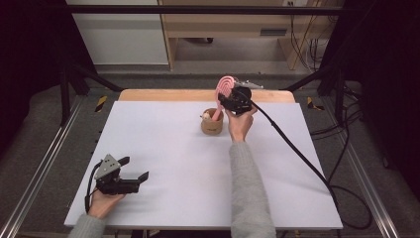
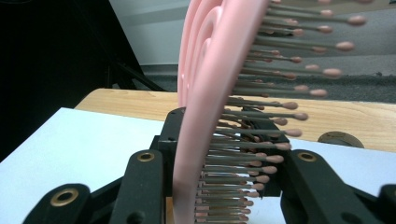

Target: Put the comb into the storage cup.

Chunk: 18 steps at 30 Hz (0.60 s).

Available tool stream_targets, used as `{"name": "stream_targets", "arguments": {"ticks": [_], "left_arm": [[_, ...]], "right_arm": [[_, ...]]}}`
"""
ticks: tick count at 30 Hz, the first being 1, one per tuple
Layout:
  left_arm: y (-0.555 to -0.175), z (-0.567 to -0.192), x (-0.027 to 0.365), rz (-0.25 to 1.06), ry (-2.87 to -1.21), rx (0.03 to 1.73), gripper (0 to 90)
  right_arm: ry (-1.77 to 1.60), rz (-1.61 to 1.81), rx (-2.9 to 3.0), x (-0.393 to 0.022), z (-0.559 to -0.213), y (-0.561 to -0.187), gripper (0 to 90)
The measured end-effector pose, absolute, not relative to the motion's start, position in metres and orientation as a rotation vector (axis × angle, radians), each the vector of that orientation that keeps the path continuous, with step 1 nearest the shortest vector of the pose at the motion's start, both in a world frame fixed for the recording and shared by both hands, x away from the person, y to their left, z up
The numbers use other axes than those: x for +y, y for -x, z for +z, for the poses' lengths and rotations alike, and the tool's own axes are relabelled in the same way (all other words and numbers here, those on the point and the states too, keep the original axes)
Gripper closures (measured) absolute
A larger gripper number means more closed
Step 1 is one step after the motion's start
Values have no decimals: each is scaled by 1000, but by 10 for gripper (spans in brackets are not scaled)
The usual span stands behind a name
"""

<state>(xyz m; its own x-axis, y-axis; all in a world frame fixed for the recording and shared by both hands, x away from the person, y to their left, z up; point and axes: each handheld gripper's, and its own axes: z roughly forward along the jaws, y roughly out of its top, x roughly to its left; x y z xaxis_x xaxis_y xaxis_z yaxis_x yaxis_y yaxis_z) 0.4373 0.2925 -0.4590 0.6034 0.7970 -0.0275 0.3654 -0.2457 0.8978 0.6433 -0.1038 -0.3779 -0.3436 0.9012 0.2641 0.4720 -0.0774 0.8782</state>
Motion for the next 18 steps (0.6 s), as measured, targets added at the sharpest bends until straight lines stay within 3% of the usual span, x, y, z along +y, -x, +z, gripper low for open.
{"name": "stream_targets", "arguments": {"ticks": [18], "left_arm": [[-438, -460, 292, 549, -1849, 939, 51]], "right_arm": [[-1492, 1397, 1769, -118, -383, -643, 604]]}}
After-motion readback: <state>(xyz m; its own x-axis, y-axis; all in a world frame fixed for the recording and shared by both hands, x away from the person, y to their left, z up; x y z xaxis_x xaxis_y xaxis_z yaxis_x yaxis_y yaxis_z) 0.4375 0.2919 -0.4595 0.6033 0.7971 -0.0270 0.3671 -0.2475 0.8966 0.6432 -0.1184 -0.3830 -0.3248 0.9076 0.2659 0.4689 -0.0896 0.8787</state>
